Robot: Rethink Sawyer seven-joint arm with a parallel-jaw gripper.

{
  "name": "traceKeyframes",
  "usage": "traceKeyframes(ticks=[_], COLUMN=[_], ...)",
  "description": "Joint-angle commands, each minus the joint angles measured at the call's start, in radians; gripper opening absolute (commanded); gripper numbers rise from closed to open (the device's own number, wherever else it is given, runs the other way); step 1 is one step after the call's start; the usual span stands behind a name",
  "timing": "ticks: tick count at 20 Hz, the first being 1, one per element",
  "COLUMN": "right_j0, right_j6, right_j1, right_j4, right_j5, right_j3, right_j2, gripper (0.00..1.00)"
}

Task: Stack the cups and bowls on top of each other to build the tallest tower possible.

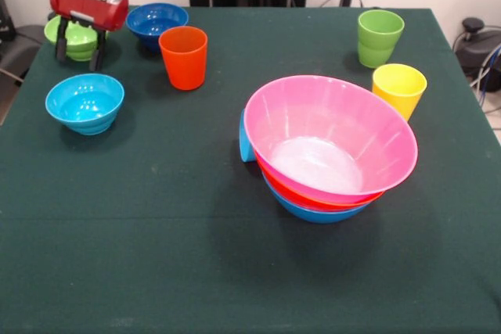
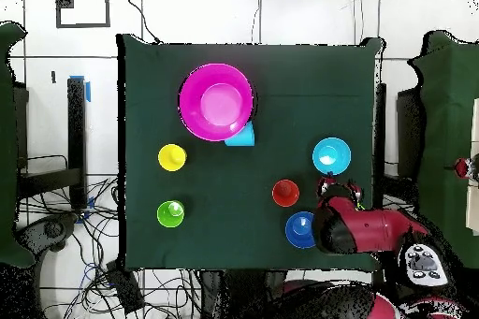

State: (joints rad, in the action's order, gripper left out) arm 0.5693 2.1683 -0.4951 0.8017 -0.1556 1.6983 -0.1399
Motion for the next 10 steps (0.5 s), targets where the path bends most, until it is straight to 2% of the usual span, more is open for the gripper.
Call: traceKeyframes(ticks=[1, 3, 8, 10], right_j0=[-0.064, -0.058, -0.024, 0.021], right_j6=[0.024, 0.021, 0.038, 0.053], right_j1=[0.088, 0.112, 0.125, 0.114], right_j4=[0.016, 0.017, 0.047, 0.079], right_j5=[-0.144, -0.166, -0.149, -0.112], right_j3=[-0.073, -0.089, -0.092, -0.076], right_j2=[0.042, 0.046, 0.090, 0.149], gripper=[1.00, 1.00, 1.00, 1.00])
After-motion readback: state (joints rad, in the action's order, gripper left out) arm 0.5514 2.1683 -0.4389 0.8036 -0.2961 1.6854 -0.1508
